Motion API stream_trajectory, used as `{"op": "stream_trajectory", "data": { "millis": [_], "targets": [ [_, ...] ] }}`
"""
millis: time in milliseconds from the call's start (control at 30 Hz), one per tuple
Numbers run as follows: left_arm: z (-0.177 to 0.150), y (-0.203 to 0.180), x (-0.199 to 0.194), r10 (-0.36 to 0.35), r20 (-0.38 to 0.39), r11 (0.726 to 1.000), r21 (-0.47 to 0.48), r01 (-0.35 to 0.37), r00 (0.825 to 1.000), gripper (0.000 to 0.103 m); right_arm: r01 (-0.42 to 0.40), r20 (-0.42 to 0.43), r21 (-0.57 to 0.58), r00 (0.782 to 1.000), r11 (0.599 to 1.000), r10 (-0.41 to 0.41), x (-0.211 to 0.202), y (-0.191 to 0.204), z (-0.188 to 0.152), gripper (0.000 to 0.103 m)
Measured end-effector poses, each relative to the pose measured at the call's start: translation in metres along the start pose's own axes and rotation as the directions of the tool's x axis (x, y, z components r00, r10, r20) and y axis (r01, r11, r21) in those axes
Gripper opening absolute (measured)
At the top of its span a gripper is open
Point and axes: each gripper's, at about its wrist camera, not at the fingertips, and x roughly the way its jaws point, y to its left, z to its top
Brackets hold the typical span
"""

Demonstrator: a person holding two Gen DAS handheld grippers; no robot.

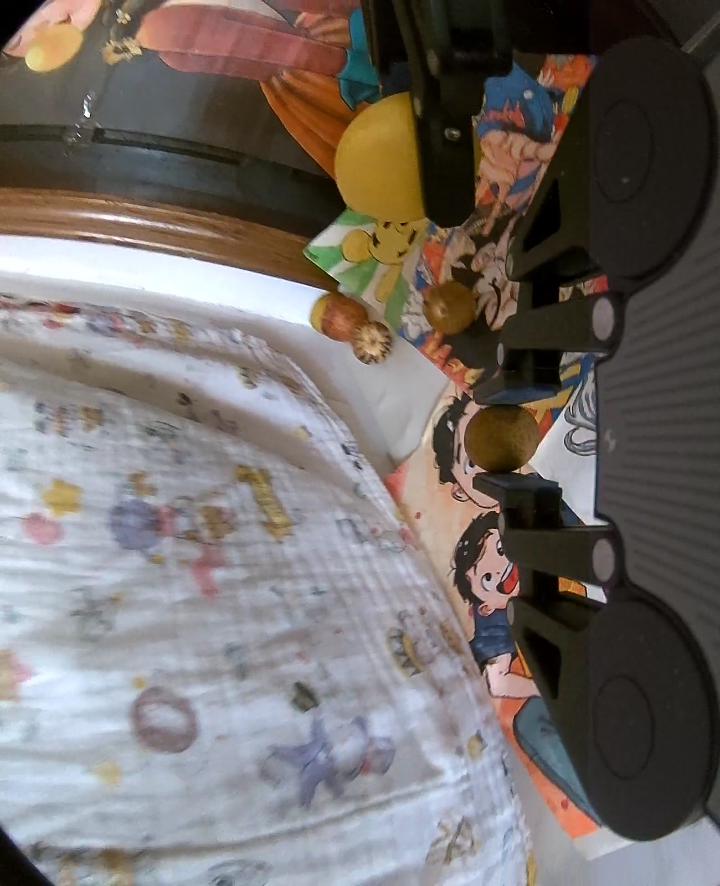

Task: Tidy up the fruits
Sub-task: 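Lift and carry both held fruits over the metal tray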

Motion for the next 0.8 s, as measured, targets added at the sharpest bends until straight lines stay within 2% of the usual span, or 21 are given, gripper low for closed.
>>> {"op": "stream_trajectory", "data": {
  "millis": [400,800],
  "targets": [
    [0.012,-0.030,-0.086,-0.032,0.106,0.999,0.040,0.028,0.994,0.028,-0.002,0.120,0.007,0.993,1.000,0.001,-0.110,0.034,-0.009,0.057],
    [-0.006,-0.060,-0.146,-0.084,0.139,0.994,0.076,0.073,0.987,0.028,0.047,0.189,0.034,0.981,0.998,-0.053,-0.193,0.048,-0.051,0.057]
  ]
}}
